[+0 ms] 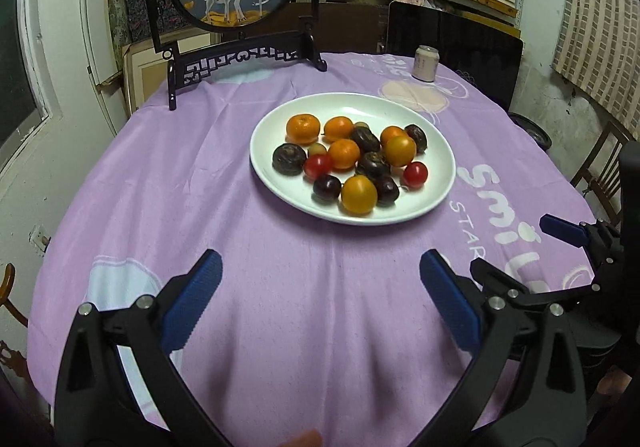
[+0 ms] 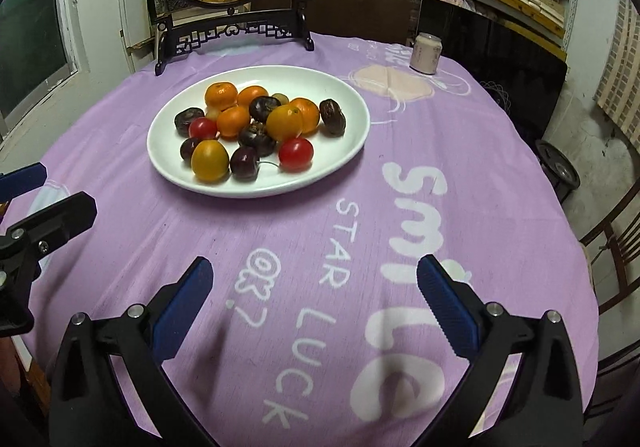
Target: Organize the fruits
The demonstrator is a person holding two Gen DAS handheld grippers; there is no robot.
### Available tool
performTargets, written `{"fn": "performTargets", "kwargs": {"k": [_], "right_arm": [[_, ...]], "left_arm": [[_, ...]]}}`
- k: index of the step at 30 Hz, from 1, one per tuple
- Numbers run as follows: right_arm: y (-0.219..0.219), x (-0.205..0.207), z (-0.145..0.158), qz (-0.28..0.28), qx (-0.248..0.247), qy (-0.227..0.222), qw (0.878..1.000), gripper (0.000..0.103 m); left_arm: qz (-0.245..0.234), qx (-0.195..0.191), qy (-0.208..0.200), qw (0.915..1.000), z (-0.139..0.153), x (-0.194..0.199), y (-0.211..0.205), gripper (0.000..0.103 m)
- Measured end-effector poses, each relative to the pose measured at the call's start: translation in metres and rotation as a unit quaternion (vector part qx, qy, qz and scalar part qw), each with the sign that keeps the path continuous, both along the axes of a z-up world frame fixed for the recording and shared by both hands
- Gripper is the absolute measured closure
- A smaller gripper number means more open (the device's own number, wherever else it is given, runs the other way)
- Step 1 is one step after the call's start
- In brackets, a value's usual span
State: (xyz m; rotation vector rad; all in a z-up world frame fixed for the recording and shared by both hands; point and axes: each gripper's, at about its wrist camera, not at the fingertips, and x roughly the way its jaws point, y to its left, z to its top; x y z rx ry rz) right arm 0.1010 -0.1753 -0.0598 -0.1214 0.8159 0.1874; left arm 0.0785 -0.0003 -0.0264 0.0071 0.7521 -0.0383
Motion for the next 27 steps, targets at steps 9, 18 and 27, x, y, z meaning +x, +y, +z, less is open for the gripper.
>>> {"fn": "performTargets", "kwargs": {"k": [9,18,27], "right_arm": [[0.0005,-0.0069,0.0048,0.000,0.007,-0.004,1.000,0.001],[0.0034,-0.0087,0.0079,0.005,0.009,-0.006,1.000,0.001],[0.0023,-0.0091,0.0084,0.006,0.017,-0.003,1.000,0.001]], "left_arm": [[-0.001,-0.006,-0.003,1.0000,0.0014,-0.0040,0.0006,0.002],[0.000,-0.007,-0.004,1.0000,0.0021,-0.0043,0.0021,0.002],[0.006,-0.003,-0.011,0.9999,0.0025,-0.0047,0.0039,0.002]]}}
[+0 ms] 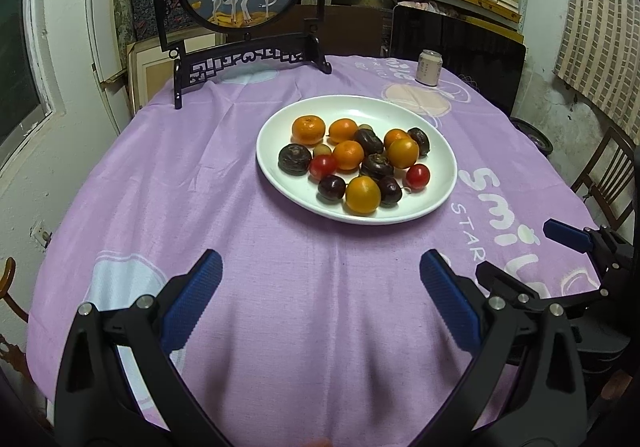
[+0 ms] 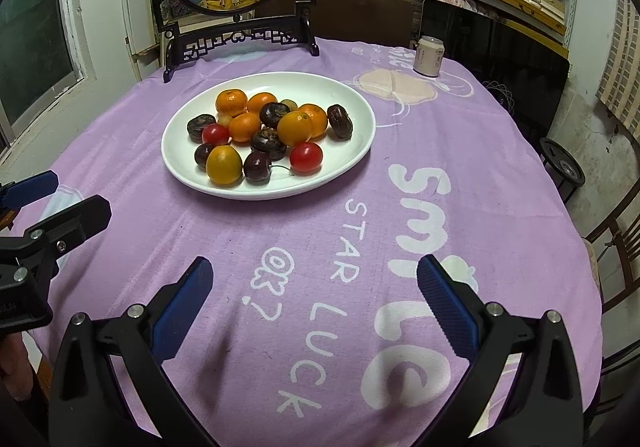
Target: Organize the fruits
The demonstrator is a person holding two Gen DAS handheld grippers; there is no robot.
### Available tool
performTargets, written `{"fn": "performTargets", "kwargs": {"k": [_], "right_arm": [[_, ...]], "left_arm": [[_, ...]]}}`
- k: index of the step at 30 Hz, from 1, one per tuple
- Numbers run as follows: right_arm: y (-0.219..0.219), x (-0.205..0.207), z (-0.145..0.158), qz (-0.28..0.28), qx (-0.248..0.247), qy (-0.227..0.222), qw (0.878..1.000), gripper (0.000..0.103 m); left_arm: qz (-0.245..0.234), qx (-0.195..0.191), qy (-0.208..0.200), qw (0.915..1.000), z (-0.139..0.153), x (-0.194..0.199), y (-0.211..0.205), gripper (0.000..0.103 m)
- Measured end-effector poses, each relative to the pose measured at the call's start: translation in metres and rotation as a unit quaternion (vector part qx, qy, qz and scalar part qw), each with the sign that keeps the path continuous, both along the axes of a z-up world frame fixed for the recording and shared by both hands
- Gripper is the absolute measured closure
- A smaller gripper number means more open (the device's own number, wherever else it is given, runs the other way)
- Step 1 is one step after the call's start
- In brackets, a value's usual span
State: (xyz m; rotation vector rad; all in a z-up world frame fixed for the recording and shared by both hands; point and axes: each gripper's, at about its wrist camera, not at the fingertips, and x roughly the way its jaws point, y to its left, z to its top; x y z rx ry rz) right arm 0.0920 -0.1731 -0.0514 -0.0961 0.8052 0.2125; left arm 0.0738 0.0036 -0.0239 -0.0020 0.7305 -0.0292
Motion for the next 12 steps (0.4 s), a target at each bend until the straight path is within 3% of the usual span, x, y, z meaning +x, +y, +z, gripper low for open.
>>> {"fn": "performTargets", "kwargs": {"k": [3,12], "right_arm": [[-0.0001,0.0000,0.0000,0.000,0.003,0.001,1.000,0.001],[0.0000,-0.0004,0.0002,0.001,0.005,0.001,1.000,0.001]], "left_arm": [[-0.002,0.009,-0.010,0.9999,0.0014,-0.0025,-0.0030,0.002],[0.006,-0.003,0.010,0.9999,-0.0014,0.0008,0.0006,0.002]]}}
